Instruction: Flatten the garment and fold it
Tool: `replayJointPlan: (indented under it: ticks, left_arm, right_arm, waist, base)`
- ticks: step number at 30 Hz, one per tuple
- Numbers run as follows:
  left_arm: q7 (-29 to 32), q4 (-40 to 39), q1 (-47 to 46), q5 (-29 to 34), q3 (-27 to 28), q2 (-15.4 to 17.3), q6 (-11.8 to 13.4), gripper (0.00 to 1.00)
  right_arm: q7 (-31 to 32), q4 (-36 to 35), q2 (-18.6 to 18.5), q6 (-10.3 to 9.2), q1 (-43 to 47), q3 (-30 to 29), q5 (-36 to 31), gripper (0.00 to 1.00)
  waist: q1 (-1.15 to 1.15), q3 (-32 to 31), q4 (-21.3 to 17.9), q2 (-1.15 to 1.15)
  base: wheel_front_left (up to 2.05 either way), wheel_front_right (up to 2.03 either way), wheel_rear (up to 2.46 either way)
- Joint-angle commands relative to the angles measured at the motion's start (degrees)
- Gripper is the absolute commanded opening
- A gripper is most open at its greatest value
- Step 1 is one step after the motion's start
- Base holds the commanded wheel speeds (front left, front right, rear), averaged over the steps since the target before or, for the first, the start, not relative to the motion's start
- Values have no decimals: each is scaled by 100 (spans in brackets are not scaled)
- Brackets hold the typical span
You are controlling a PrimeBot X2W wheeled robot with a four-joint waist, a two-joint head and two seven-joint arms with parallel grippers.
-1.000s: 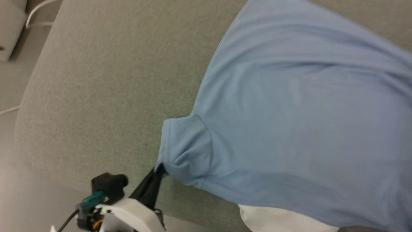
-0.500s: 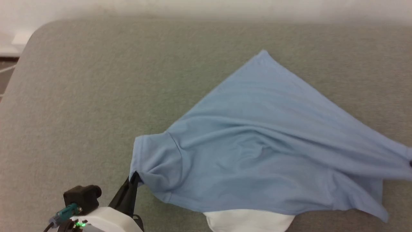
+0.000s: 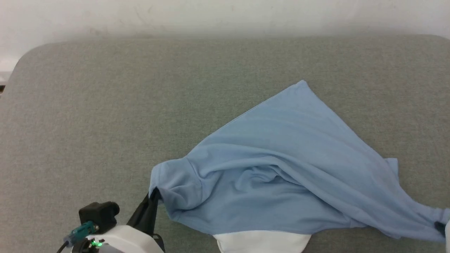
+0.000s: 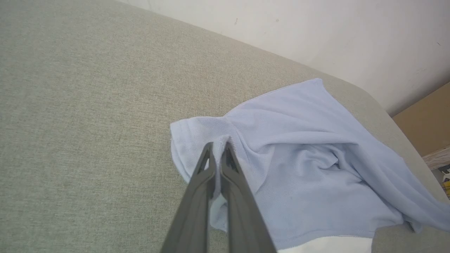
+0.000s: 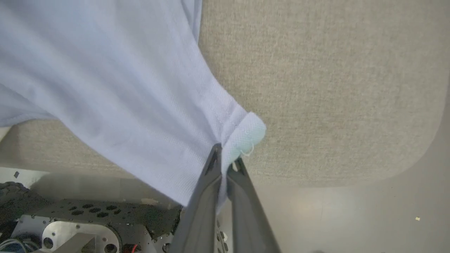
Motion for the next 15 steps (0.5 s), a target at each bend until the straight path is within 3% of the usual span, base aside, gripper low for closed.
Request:
replayJointPlan:
  ticks: [1, 9, 15]
  left_arm:
    - [9, 10, -133, 82, -31, -35, -37, 0]
    - [60, -181, -464, 316, -187, -145, 2, 0]
    - [40, -275, -805, 496, -364, -443, 28, 0]
  right_arm:
    - [23, -154, 13, -12, -182, -46, -44, 100]
    - [-13, -705, -405, -12, -1365, 531, 130, 100]
    - [128, -320, -718, -12, -2990, 1506, 161, 100]
  waist:
    - [0, 116, 132, 0]
    - [0, 590, 602, 0]
    - [0, 1159, 1118, 0]
  base:
    - [0, 0, 0]
    - [0, 0, 0]
    - [0, 0, 0]
